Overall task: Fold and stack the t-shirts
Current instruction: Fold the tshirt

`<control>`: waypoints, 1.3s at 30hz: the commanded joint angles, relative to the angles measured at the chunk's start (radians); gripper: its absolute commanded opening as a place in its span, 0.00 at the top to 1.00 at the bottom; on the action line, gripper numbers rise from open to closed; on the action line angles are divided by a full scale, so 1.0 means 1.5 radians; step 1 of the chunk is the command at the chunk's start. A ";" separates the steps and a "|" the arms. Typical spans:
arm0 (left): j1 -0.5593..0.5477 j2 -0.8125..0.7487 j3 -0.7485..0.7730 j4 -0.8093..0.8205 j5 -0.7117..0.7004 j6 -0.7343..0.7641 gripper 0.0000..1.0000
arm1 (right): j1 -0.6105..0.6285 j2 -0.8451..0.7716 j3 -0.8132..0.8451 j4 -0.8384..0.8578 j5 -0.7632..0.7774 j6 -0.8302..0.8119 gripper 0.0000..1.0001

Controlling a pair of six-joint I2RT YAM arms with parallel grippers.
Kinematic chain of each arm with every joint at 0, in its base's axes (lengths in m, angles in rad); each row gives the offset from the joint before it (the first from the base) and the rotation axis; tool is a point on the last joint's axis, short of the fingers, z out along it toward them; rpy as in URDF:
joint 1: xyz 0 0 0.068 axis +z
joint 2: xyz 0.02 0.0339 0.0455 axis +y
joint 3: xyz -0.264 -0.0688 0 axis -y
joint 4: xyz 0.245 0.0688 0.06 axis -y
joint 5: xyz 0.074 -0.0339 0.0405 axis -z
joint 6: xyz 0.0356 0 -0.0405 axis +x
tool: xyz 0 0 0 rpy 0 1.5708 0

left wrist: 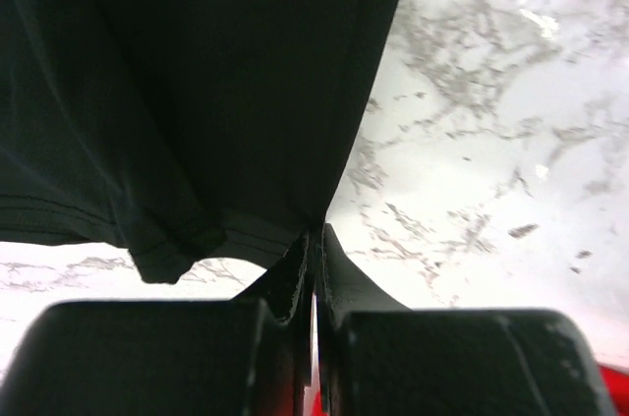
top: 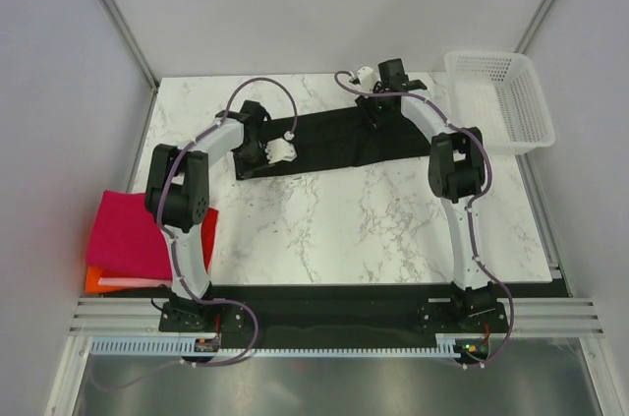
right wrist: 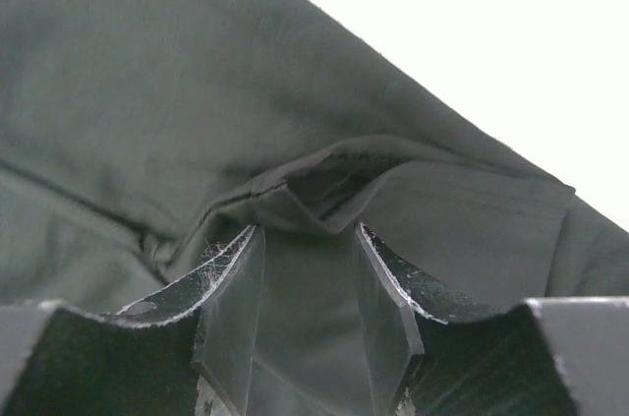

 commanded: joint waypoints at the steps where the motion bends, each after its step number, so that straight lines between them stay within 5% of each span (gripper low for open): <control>1: -0.019 -0.057 -0.014 -0.029 0.000 -0.031 0.98 | 0.016 0.023 0.046 0.021 -0.009 0.010 0.51; 15: -0.122 -0.131 -0.043 -0.133 -0.001 -0.134 0.97 | 0.033 0.038 0.087 0.023 -0.004 0.009 0.49; 23: -0.185 -0.177 -0.098 -0.213 0.063 -0.190 0.96 | 0.031 -0.059 0.063 0.031 0.089 -0.001 0.47; 27: -0.231 -0.211 -0.132 -0.247 0.152 -0.200 0.90 | 0.030 -0.107 0.013 0.028 0.113 0.004 0.46; 31: -0.257 -0.234 -0.114 -0.300 0.277 -0.216 0.71 | 0.030 -0.175 -0.059 0.011 0.123 0.022 0.46; 34: -0.256 -0.264 -0.091 -0.280 0.252 -0.217 0.58 | 0.029 -0.207 -0.115 0.015 0.131 0.020 0.45; 39: -0.255 -0.243 -0.139 -0.178 0.142 -0.204 0.61 | 0.028 -0.217 -0.159 0.013 0.133 0.016 0.46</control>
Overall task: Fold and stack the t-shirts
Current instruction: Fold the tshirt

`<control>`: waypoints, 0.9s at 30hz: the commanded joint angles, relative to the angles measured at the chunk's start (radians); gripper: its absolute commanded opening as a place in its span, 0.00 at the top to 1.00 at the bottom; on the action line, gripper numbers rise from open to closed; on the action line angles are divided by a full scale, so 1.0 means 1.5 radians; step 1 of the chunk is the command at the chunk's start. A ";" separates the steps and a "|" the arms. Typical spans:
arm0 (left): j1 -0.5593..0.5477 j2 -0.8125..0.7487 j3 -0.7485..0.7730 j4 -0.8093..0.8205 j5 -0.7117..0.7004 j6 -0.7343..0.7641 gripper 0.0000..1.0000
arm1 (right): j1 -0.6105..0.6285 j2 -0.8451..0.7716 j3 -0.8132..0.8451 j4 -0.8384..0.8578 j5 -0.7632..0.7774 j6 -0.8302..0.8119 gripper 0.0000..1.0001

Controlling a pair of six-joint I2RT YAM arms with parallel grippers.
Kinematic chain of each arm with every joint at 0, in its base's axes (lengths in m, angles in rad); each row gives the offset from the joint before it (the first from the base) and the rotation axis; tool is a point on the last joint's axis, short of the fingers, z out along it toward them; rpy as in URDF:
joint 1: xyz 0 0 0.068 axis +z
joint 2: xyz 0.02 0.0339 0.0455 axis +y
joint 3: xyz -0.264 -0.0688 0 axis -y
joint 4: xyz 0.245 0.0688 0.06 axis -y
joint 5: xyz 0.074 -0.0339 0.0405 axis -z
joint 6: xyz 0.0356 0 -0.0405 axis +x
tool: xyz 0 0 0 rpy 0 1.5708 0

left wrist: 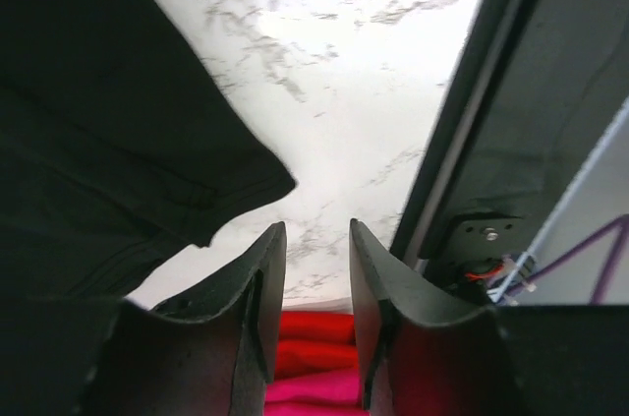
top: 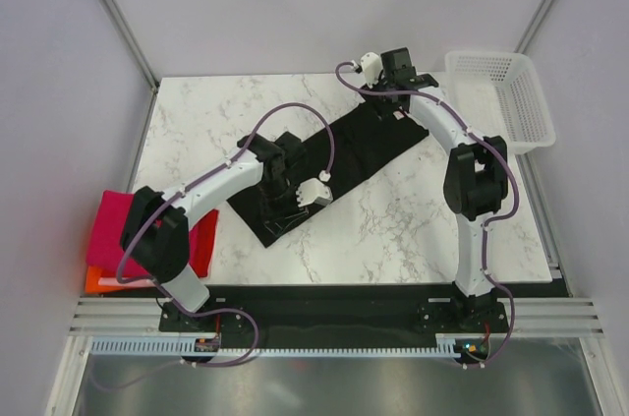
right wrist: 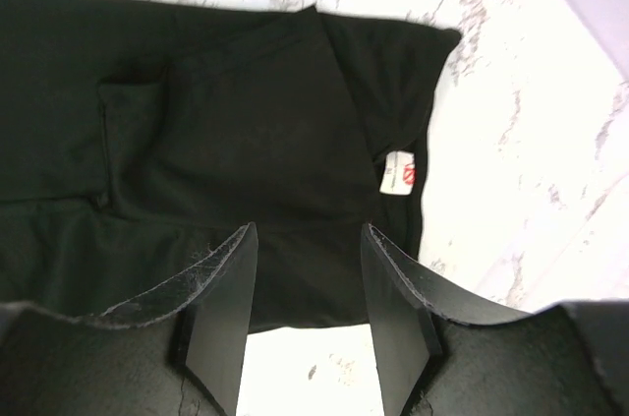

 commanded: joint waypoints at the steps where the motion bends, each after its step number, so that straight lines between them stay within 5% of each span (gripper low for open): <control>1: 0.002 0.019 -0.020 0.083 -0.068 -0.010 0.62 | -0.005 -0.015 -0.034 -0.001 0.013 0.007 0.46; 17: 0.002 0.137 -0.063 0.215 -0.098 -0.036 0.68 | -0.052 0.081 -0.019 -0.024 0.002 0.021 0.50; 27: -0.005 0.187 -0.071 0.222 -0.069 -0.044 0.69 | -0.047 0.193 0.094 -0.046 0.013 0.003 0.50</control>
